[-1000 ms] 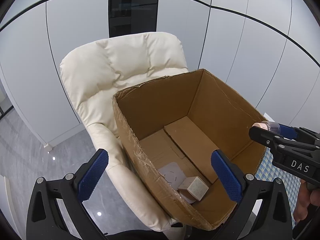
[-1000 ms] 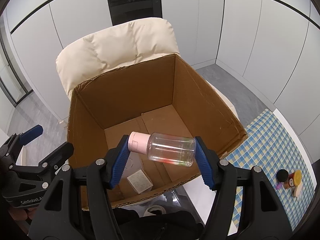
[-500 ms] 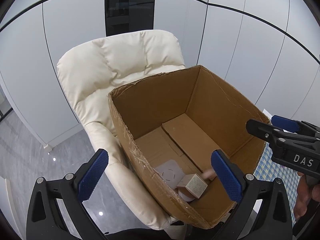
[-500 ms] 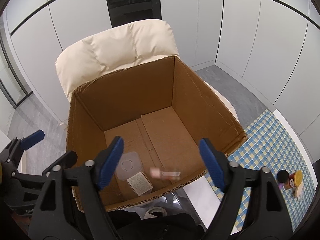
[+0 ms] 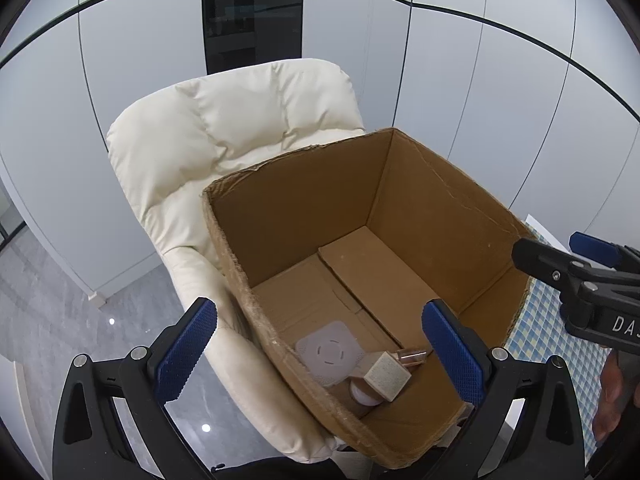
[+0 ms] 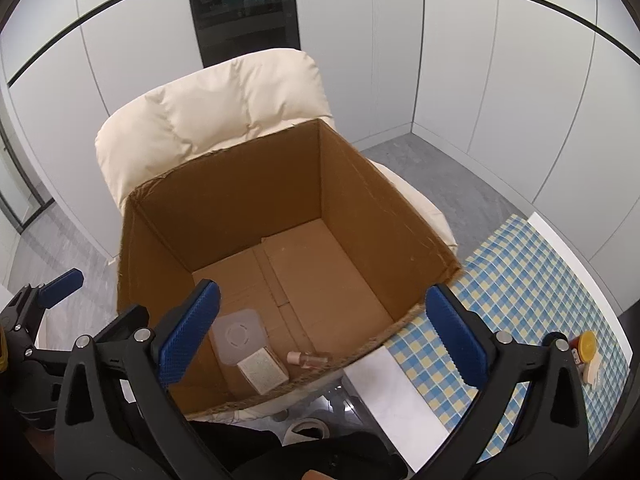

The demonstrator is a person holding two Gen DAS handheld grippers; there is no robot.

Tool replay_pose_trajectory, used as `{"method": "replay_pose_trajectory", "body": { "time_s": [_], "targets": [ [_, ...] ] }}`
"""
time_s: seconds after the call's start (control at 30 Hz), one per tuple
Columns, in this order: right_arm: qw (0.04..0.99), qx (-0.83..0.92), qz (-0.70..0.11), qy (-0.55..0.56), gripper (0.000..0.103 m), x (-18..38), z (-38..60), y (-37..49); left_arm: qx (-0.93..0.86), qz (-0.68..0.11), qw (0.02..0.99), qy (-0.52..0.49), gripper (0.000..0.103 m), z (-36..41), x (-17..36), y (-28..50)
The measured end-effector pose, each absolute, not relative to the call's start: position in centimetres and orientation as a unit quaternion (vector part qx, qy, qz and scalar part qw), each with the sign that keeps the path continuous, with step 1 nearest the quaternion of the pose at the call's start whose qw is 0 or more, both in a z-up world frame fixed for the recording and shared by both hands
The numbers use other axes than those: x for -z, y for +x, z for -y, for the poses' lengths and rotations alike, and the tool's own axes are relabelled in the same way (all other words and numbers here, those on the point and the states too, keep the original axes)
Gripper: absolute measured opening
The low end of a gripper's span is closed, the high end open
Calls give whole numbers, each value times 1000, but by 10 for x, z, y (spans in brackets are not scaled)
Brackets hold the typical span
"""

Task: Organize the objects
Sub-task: 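Withdraw both tools from the box back toward the table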

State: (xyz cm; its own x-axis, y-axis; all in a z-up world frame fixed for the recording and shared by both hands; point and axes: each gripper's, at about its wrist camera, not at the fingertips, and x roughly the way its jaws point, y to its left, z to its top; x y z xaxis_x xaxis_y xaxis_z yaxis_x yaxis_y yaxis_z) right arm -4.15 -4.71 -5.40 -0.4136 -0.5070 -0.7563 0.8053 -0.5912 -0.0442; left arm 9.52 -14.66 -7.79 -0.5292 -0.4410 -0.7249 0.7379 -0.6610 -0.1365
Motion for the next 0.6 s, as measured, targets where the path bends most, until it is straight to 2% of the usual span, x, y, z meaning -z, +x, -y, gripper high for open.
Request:
{"method": "replay_pose_trajectory", "body": {
  "time_s": [0.6],
  "targets": [
    [372, 831, -188, 368, 103, 44, -3, -65, 854, -208, 326, 347, 102, 114, 76, 53]
  ]
}}
